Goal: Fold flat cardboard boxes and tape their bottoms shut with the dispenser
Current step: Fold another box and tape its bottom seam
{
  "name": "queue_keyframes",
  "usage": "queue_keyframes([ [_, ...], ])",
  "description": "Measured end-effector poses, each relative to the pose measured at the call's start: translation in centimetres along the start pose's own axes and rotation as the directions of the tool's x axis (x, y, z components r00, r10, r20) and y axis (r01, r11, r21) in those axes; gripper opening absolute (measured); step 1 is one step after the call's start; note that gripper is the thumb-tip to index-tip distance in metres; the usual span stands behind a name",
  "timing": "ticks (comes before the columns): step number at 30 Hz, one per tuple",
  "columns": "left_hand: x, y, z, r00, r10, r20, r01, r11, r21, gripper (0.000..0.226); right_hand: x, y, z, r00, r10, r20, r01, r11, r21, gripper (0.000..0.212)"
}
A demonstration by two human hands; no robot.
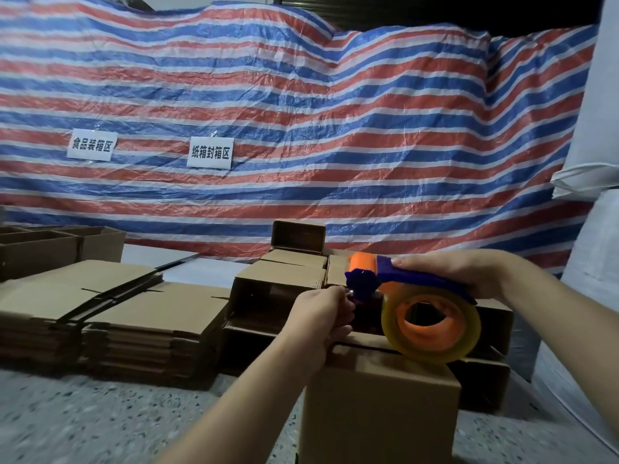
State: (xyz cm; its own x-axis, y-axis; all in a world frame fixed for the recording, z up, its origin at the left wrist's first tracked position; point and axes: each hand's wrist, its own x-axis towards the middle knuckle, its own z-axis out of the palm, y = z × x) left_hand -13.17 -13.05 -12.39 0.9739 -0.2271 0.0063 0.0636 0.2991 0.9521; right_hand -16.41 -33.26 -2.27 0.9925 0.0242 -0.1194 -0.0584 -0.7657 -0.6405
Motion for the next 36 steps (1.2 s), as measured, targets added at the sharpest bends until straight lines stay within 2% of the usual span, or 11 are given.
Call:
queue_keyframes([
  [3, 0.4, 0.0, -0.2, 0.996, -0.028, -0.085, 0.021, 0.996, -0.083, 0.023, 0.1, -1.0, -0.9, 0.995, 0.103, -0.001, -0.102, 0.987, -0.124, 0.087],
  [5, 0.6, -0.1, -0.5, 0.986, -0.075, -0.15, 0.041, 0.974, -0.221, 0.025, -0.2, -0.9, -1.5, 0.987, 0.159, -0.004, -0.157, 0.974, -0.163, 0.093],
  [7, 0.5, 0.1, -0.7, 0.985, -0.079, -0.154, 0.024, 0.943, -0.331, 0.027, -0.4, -0.5, -1.7, 0.982, 0.189, -0.003, -0.186, 0.965, -0.183, 0.096],
  [9, 0.3, 0.2, -0.9, 0.988, -0.065, -0.142, 0.009, 0.931, -0.365, 0.03, -0.5, -0.2, -1.5, 0.982, 0.191, 0.003, -0.188, 0.967, -0.169, 0.095],
  [11, -0.3, 0.7, -1.6, 0.992, -0.036, -0.123, 0.001, 0.962, -0.274, 0.03, -0.5, -0.4, -1.2, 0.982, 0.186, 0.017, -0.18, 0.967, -0.18, 0.089],
  [13, -0.5, 1.1, -3.1, 0.991, 0.06, -0.122, -0.055, 0.998, 0.043, 0.028, -0.3, -0.9, -1.0, 0.98, 0.196, 0.015, -0.189, 0.958, -0.215, 0.087],
  [15, -0.6, 0.9, -4.7, 0.987, 0.144, -0.072, -0.117, 0.949, 0.292, 0.029, 0.0, -1.7, -0.7, 0.975, 0.221, 0.006, -0.211, 0.94, -0.269, 0.086],
  [18, -0.8, -0.3, -6.3, 0.99, 0.13, -0.061, -0.091, 0.894, 0.439, 0.031, 0.9, -2.9, -0.1, 0.968, 0.252, 0.019, -0.23, 0.909, -0.347, 0.083],
  [26, 0.2, -3.1, -8.0, 0.992, 0.115, -0.058, -0.069, 0.858, 0.509, 0.039, 2.6, -4.4, 0.8, 0.949, 0.307, 0.072, -0.239, 0.85, -0.47, 0.078],
  [31, 0.3, -3.4, -8.0, 0.993, 0.104, -0.054, -0.067, 0.882, 0.466, 0.038, 2.8, -4.3, 0.9, 0.948, 0.307, 0.086, -0.237, 0.859, -0.454, 0.075],
  [36, 0.3, -3.8, -8.0, 0.989, 0.142, -0.041, -0.105, 0.869, 0.484, 0.041, 2.8, -4.5, 1.2, 0.95, 0.302, 0.078, -0.239, 0.865, -0.441, 0.061],
])
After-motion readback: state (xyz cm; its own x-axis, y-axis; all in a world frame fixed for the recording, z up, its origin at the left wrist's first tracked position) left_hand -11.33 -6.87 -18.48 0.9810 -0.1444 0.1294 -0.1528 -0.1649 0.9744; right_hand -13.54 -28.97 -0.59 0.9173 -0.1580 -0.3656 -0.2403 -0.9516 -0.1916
